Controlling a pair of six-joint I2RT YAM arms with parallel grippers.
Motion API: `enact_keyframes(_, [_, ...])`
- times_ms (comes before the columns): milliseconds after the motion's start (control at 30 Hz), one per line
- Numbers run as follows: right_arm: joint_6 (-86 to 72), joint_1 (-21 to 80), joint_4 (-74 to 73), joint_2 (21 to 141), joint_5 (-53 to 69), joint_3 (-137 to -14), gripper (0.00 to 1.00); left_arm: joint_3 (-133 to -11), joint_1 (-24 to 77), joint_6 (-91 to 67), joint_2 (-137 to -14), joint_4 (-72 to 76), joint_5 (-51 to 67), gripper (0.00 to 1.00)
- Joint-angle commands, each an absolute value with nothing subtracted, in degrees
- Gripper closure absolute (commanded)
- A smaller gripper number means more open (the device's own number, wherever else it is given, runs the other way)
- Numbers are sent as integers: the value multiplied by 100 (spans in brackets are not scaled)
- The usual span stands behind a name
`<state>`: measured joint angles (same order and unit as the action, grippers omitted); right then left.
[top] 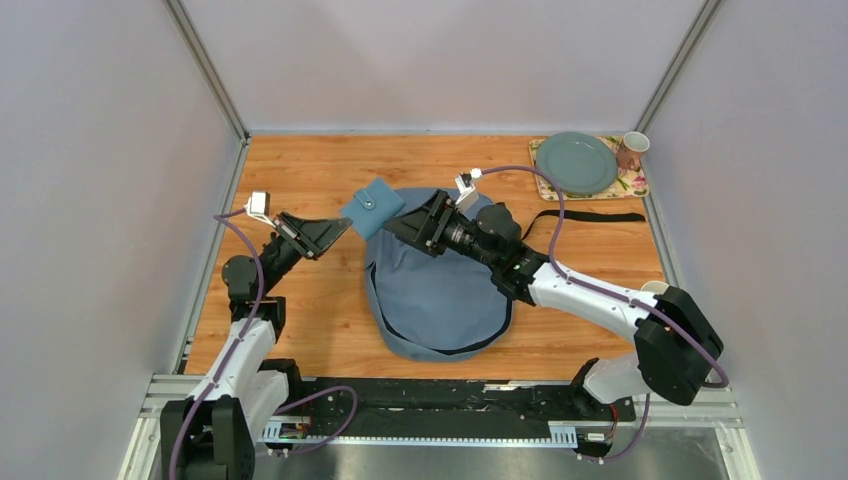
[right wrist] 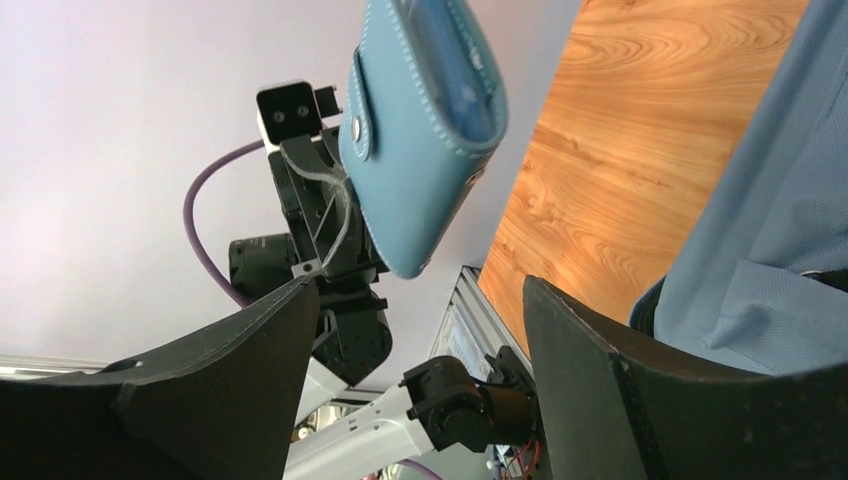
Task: Pack the student bag
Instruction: Pick up the personal item from the center of the board.
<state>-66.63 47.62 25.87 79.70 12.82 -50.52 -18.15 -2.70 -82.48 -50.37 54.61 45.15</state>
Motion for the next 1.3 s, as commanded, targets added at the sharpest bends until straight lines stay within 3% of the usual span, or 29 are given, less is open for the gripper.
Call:
enact_keyframes(0, [-6855, 4799, 3207, 8130, 1072, -5089, 23, -1723, -141, -8683, -4975, 6381, 4307, 100])
enact_keyframes(233, [-7066, 4799, 3902, 8543, 1274, -5299, 30, -1582, -18, -8806, -4992, 6600, 4219, 100])
enact_keyframes(333, [-7145, 4799, 4164, 8710, 1301, -5344, 38, -1573, -18, -8842, -5036, 6671, 4210, 100])
enact_keyframes(367, [-7172, 4799, 4270, 8771, 1301, -5344, 47, -1565, -18, -8842, -5045, 6671, 4219, 100])
enact_keyframes(467, [-7181, 4790, 4561, 8833, 1345, -5352, 57, -1538, -18, -8877, -5097, 6732, 4288, 100])
enact_keyframes(733, [-7339, 4667, 4975, 9052, 1644, -5502, 51, -1450, 149, -9167, -5361, 7181, 4359, 100])
enact_keyframes(833, [-7356, 4667, 5053, 9070, 1687, -5511, 62, -1424, 158, -9158, -5353, 7181, 4333, 100])
enact_keyframes(867, [-7348, 4667, 5089, 9062, 1696, -5485, 74, -1415, 158, -9158, -5361, 7172, 4333, 100])
enact_keyframes(967, [-7295, 4667, 5168, 8887, 1618, -5204, 92, -1389, 158, -9088, -5370, 6953, 4333, 100])
enact_keyframes(1033, [-7190, 4658, 4932, 8720, 1521, -5055, 95, -1371, 158, -8870, -5353, 6612, 4350, 88])
enact_keyframes(1067, [-7007, 4658, 4765, 8501, 1477, -4923, 98, -1406, 167, -8755, -5335, 6461, 4385, 67])
enact_keyframes(1167, [-6585, 4667, 3922, 8087, 1205, -4659, 99, -1607, 158, -8020, -5212, 5488, 4464, 38])
enact_keyframes(1233, [-6364, 4658, 3289, 7604, 915, -4492, 100, -1836, 158, -7143, -5063, 4271, 4509, 26])
enact_keyframes(1267, [-6285, 4658, 3035, 7446, 792, -4396, 100, -2107, 167, -6832, -5010, 3845, 4526, 26])
